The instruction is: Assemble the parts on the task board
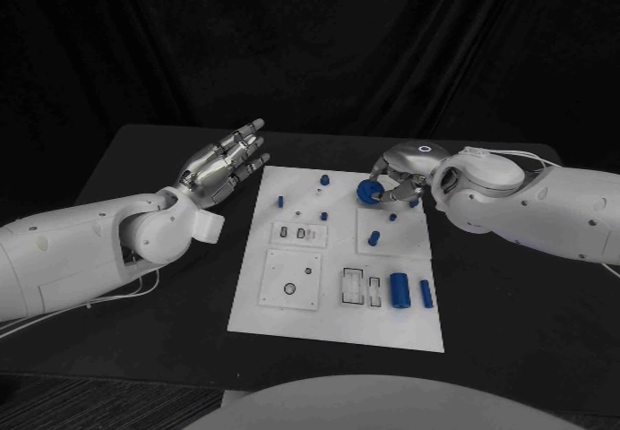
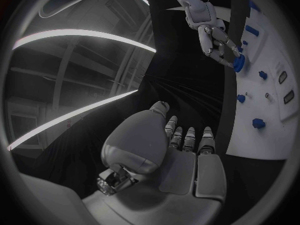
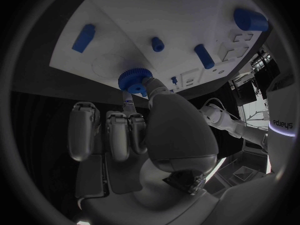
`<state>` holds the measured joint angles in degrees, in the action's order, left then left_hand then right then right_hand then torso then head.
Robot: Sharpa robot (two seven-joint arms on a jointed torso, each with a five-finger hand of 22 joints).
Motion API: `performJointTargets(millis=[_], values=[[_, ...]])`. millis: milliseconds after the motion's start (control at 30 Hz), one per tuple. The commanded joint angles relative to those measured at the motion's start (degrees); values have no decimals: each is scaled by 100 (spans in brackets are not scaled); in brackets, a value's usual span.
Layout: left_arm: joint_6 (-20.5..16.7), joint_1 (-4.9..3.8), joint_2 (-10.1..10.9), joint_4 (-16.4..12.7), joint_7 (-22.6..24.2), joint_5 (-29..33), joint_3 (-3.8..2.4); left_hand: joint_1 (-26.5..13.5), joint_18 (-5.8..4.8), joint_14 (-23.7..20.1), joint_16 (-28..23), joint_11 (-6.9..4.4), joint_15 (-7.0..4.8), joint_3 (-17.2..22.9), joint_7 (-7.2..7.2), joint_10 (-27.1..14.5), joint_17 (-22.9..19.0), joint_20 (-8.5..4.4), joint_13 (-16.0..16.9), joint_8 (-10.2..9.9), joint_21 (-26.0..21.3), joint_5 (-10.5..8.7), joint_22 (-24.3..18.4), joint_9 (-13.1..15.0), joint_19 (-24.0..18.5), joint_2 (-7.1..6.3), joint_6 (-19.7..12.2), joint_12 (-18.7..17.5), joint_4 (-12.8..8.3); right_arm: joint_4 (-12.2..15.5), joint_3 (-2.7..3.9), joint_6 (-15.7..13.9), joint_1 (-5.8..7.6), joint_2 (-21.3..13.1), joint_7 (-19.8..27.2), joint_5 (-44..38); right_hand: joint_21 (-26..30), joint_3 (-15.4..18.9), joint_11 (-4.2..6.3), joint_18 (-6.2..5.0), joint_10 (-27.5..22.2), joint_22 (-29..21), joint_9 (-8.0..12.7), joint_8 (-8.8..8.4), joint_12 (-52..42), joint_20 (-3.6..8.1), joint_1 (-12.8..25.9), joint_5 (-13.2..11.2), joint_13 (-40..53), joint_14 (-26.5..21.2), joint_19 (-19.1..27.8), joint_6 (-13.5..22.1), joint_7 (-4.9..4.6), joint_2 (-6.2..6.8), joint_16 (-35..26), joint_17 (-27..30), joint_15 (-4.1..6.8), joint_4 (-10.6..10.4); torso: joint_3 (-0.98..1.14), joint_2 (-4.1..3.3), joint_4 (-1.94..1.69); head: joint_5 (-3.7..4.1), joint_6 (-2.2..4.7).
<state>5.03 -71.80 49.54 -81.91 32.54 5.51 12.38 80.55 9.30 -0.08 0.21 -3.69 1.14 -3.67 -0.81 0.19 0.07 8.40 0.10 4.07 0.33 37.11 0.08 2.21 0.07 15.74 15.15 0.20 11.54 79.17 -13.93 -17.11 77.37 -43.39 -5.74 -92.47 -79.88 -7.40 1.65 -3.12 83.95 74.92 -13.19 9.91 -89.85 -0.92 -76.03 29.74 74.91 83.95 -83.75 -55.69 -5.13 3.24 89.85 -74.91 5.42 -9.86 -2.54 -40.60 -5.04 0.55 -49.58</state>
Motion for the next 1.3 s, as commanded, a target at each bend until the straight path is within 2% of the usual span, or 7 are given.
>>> performJointTargets(millis=[33,400,500,733,867,1067,1300], values=[[69,6,-20,2,40,4,-6,30,93,8,-21,39,42,47,25,-19,-7,37,-10,27,-33,33,-8,5,-7,39,17,-20,-6,106,1,-93,37,18,-10,-30,-36,-12,-24,70,605,1054,-498,267,-15,6,72,8,1509,605,-88,-361,276,-7,15,-1509,15,-65,-2,2,-17,16,-2],[86,7,-44,28,16,4,-6,29,94,8,-21,39,45,64,26,-19,-7,45,-10,29,-33,34,-8,4,-7,39,15,-20,-12,10,6,-31,64,289,-2,-30,-70,-27,-41,79,605,1075,-505,246,-15,-6,108,-53,1509,605,-108,-379,261,2,15,-1509,2,-93,-1,2,-7,33,1],[99,7,-63,40,10,4,-6,29,94,8,-21,39,45,64,26,-19,-7,45,-10,29,-33,34,-8,4,-7,39,15,-20,-12,-93,9,-35,65,435,19,-30,-80,-28,-42,81,605,1080,-505,244,-15,-7,110,-59,1509,605,-114,-379,259,2,15,-1509,1,-94,5,1,-9,62,0],[128,8,-107,59,-3,4,-6,26,94,8,-21,40,56,84,27,-19,-7,53,-10,31,-33,34,-8,4,-7,39,11,-20,-19,-424,13,36,63,812,60,-29,-105,-51,-54,87,605,1096,-503,213,-15,-14,105,-113,1509,605,-128,-368,247,6,15,-1509,-7,-92,8,-1,-13,72,9],[132,8,-120,68,-7,4,-6,26,94,8,-21,40,56,84,27,-19,-7,53,-10,31,-33,34,-8,4,-7,39,11,-20,-19,-624,14,79,56,1000,83,-29,-105,-62,-61,87,605,1098,-499,192,-15,-19,108,-135,1509,605,-128,-354,237,6,15,-1509,-12,-95,5,-1,4,54,2],[146,8,-151,85,-11,4,-6,25,94,8,-21,40,62,95,27,-19,-7,57,-10,31,-33,34,-8,3,-7,39,8,-20,-23,-883,15,125,23,1262,132,13,-102,-82,-72,86,605,1101,-491,153,-15,-26,110,-179,1509,605,-127,-329,225,8,15,-1509,-19,-96,9,-4,-14,63,6],[156,8,-177,97,-13,4,-6,25,94,8,-21,40,62,95,27,-19,-7,57,-10,31,-33,34,-8,3,-7,39,8,-20,-23,-1064,19,152,1,1465,182,52,-100,-95,-79,86,605,1103,-485,124,-15,-31,107,-200,1509,605,-127,-308,215,13,15,-1509,-24,-92,10,-12,-34,84,-1]])
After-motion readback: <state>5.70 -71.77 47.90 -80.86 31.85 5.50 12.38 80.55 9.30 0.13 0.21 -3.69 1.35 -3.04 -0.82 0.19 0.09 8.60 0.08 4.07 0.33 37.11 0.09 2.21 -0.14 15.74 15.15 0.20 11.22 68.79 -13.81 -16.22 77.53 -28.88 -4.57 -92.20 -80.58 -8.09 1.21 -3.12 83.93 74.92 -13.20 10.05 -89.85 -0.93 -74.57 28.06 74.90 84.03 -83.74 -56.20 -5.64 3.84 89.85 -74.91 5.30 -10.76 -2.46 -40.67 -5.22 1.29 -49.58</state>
